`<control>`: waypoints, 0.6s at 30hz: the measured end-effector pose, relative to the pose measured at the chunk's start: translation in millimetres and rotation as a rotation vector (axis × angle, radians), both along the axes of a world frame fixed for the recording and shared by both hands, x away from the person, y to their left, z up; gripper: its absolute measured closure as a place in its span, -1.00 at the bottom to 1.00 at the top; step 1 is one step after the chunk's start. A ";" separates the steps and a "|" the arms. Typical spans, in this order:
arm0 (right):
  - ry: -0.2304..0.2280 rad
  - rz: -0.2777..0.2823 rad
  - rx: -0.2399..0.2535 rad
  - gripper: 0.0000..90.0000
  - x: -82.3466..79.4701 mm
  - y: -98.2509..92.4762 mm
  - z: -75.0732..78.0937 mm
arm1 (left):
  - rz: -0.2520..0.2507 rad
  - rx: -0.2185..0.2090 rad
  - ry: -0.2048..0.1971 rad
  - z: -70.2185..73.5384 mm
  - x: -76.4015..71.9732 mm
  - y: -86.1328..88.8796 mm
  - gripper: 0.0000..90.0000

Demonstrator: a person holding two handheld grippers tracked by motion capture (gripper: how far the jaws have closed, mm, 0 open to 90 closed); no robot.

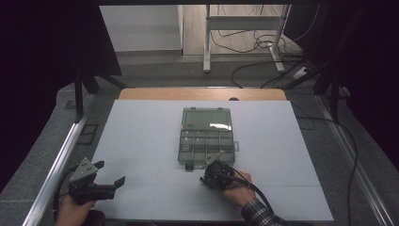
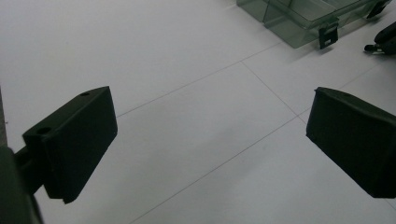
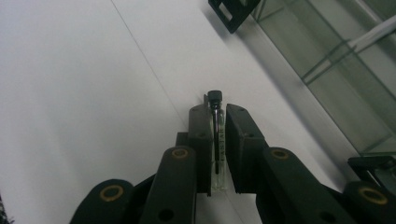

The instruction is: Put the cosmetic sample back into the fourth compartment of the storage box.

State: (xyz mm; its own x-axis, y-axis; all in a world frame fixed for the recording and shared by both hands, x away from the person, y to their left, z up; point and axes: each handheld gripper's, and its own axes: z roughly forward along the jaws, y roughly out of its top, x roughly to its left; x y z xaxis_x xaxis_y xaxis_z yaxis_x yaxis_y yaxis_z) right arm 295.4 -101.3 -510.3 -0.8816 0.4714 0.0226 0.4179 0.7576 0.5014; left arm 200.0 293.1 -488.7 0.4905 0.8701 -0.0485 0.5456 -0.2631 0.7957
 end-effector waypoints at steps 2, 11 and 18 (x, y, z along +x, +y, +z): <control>-0.005 0.001 0.009 0.78 0.0 -0.6 1.6 | -0.001 0.001 0.001 0.0 0.0 -0.3 -0.95; -0.020 -0.004 0.061 0.78 0.9 -3.7 9.7 | -0.005 0.013 0.003 0.0 0.2 -1.8 -0.94; -0.032 -0.012 0.095 0.78 2.2 -7.3 16.5 | -0.006 0.013 0.003 -0.1 0.3 -1.7 -0.94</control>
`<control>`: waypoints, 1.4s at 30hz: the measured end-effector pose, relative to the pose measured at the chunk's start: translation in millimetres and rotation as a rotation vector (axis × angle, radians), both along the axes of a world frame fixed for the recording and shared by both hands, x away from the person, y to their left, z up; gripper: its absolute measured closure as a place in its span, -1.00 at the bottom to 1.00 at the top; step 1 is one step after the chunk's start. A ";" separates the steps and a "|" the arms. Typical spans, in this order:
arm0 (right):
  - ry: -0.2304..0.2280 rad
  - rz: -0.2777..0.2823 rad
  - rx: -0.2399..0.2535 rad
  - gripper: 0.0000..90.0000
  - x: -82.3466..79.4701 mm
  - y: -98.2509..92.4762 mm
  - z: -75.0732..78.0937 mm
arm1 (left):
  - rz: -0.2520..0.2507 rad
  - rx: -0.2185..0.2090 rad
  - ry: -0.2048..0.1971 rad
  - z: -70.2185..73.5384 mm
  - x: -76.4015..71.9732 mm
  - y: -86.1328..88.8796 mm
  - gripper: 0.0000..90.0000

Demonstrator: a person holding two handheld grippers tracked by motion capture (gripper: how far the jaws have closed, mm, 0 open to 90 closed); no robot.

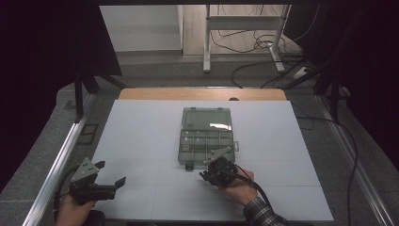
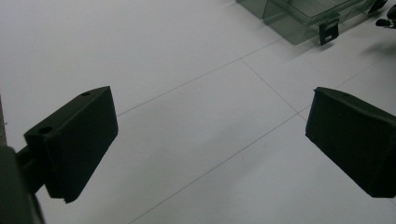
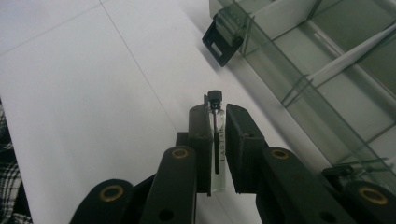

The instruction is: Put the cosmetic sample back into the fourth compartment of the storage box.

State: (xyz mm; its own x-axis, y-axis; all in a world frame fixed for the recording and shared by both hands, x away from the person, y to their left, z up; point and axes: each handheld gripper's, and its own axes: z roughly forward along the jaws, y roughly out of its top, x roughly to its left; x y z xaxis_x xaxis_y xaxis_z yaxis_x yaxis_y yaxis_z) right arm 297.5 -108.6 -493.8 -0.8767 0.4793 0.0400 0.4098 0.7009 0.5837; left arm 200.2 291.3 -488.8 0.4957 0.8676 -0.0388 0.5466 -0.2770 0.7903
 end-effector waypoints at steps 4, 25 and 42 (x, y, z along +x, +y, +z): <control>-0.002 -0.006 0.010 0.78 0.5 -1.6 2.7 | -0.001 0.002 -0.001 0.0 0.1 -0.1 -0.94; -0.031 -0.057 0.097 0.78 13.7 -15.4 23.4 | 0.001 0.001 0.001 -0.1 0.3 0.1 -0.94; -0.066 -0.102 0.111 0.78 29.7 -22.5 33.0 | 0.002 -0.001 0.003 0.0 0.4 0.8 -0.94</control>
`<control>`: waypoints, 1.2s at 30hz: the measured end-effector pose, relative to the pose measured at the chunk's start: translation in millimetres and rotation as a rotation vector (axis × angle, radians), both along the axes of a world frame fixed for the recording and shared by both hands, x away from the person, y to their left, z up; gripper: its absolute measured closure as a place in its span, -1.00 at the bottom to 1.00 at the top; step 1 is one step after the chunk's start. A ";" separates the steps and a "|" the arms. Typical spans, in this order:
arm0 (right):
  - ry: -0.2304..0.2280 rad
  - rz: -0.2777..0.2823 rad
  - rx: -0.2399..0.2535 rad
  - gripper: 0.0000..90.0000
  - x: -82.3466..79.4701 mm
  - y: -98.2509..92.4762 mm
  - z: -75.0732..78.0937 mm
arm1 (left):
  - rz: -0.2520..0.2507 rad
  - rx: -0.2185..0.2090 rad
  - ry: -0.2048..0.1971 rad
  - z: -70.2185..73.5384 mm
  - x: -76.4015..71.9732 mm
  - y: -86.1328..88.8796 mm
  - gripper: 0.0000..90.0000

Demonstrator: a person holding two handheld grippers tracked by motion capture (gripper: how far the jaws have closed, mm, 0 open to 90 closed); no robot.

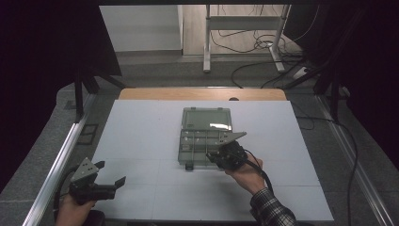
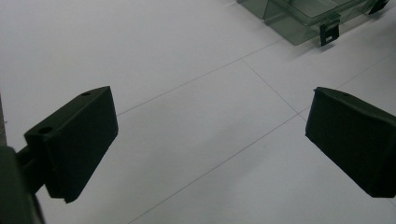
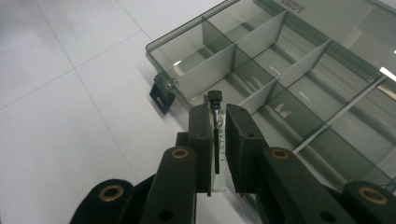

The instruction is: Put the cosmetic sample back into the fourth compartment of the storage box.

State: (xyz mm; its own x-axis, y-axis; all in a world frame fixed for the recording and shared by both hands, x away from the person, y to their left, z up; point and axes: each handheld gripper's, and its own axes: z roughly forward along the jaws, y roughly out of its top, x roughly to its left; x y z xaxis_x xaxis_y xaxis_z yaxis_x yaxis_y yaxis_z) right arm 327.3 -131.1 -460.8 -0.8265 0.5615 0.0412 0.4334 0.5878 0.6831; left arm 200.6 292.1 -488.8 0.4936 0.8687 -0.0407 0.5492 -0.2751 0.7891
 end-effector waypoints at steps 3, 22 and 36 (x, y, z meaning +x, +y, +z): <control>-0.009 -0.006 -0.005 0.78 3.3 -0.6 0.9 | 0.001 -0.001 0.000 0.0 0.0 -0.1 -0.94; -0.052 -0.072 -0.021 0.78 28.1 -12.5 2.7 | 0.000 -0.002 0.003 -0.1 0.3 0.1 -0.94; -0.060 -0.113 -0.037 0.78 45.4 -17.8 -2.0 | -0.002 0.000 0.005 -0.3 0.6 -0.4 -0.94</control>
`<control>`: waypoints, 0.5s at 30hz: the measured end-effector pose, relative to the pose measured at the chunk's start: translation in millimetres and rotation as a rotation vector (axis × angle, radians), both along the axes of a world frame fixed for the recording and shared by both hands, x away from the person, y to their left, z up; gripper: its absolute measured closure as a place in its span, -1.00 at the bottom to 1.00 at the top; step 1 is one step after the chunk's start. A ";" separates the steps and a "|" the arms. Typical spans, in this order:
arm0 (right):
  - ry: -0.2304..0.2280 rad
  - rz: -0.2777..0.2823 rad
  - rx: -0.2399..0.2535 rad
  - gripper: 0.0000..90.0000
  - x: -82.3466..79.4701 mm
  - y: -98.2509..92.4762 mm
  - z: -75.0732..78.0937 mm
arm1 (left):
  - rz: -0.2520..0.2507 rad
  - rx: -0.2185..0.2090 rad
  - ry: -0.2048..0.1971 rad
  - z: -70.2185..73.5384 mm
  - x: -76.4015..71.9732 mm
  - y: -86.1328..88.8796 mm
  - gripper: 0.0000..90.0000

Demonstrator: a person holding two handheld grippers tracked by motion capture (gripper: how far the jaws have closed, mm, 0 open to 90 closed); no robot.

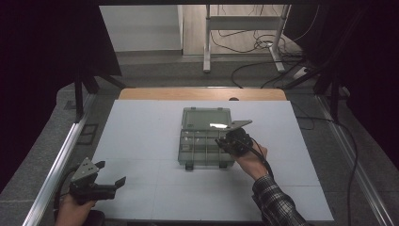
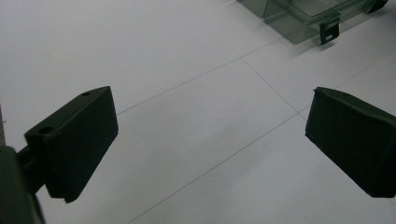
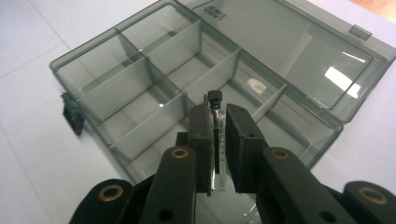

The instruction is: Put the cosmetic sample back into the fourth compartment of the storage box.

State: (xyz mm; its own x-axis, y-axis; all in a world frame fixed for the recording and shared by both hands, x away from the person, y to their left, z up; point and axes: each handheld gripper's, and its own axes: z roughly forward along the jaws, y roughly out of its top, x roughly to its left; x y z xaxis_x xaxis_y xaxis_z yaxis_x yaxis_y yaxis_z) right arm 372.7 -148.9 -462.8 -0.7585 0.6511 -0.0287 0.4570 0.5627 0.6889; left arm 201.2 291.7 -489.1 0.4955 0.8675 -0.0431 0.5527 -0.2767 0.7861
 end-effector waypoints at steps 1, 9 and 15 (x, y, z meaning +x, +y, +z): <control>0.000 -0.003 0.000 0.78 1.2 -0.3 -0.2 | 0.000 0.000 0.000 0.0 0.0 0.0 -0.94; 0.004 -0.038 0.005 0.78 14.5 -4.0 -3.2 | -0.001 -0.005 0.002 -0.1 0.3 0.6 -0.94; 0.003 -0.064 0.003 0.77 23.1 -6.4 -5.5 | -0.002 -0.011 0.004 -0.3 0.4 0.8 -0.94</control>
